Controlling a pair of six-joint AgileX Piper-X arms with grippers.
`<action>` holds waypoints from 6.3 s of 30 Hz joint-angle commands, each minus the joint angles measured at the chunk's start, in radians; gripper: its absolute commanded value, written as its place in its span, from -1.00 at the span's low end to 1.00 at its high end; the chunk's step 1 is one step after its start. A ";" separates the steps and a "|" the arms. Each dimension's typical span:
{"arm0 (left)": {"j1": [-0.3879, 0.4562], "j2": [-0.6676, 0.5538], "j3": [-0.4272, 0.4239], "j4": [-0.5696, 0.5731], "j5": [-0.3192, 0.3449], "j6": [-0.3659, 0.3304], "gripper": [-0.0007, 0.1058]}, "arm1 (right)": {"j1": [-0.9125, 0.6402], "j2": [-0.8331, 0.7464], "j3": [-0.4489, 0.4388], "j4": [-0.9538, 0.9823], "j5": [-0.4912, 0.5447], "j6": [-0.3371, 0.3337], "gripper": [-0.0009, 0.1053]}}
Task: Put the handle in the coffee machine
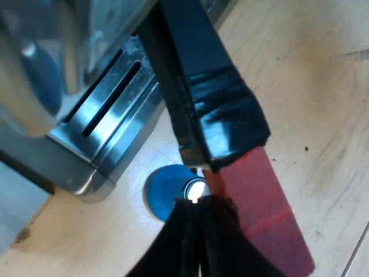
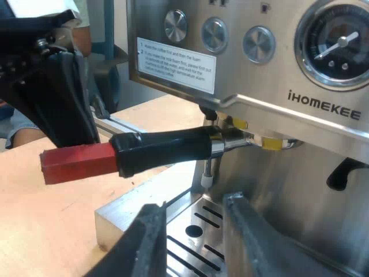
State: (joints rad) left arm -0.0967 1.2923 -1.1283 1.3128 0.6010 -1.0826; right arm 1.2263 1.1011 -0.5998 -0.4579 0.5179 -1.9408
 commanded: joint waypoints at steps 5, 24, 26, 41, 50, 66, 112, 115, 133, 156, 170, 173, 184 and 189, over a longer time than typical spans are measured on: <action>-0.082 -0.062 0.062 -0.061 0.006 -0.117 -0.98 | 0.002 -0.006 -0.007 0.006 -0.007 -0.007 -0.45; -0.256 -0.133 0.110 -0.173 -0.107 -0.310 -0.98 | 0.002 -0.006 -0.007 0.006 -0.007 -0.007 -0.45; -0.258 -0.133 0.112 -0.173 -0.110 -0.322 -0.98 | 0.002 -0.006 -0.007 0.006 -0.007 -0.007 -0.45; -0.321 -0.157 0.112 -0.162 -0.110 -0.358 -0.98 | 0.002 -0.006 -0.007 0.006 0.002 -0.007 -0.45; -0.373 -0.162 0.112 -0.171 -0.110 -0.377 -0.98 | 0.002 -0.011 -0.007 0.014 0.031 0.003 -0.45; -0.488 -0.162 0.112 -0.218 -0.101 -0.379 -0.98 | 0.002 -0.186 -0.007 0.219 0.022 0.105 0.45; -0.357 -0.218 0.112 -0.185 -0.253 -0.281 -0.98 | 0.002 -0.273 -0.007 0.322 -0.008 0.105 0.46; -0.334 -0.254 0.112 -0.179 -0.253 -0.281 -0.98 | 0.002 -0.273 -0.007 0.322 -0.008 0.105 0.46; -0.139 -0.482 0.112 -0.028 -0.251 -0.229 -0.25 | 0.002 -0.273 -0.065 0.556 -0.119 0.236 0.46; -0.051 -0.616 0.020 -0.093 -0.253 -0.402 0.43 | -0.185 -0.273 -0.511 1.239 -0.185 0.325 0.46; -0.051 -0.687 -0.053 -0.172 -0.391 -0.402 0.43 | -0.656 -0.332 -0.549 1.338 -0.345 0.278 0.46; -0.051 -0.717 -0.053 -0.172 -0.391 -0.402 0.43 | -0.793 -0.362 -0.549 1.362 -0.390 0.251 0.46; -0.051 -0.785 -0.051 -0.165 -0.404 -0.402 0.43 | -1.081 -0.384 -0.549 1.477 -0.536 0.140 0.46; -0.051 -0.853 -0.028 -0.165 -0.415 -0.402 0.43 | -1.259 -0.384 -0.549 1.495 -0.566 0.075 0.46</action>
State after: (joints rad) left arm -0.1486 0.4605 -1.1601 1.1499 0.1995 -1.4682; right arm -0.0104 0.7276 -1.1359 1.0359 -0.0357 -1.8449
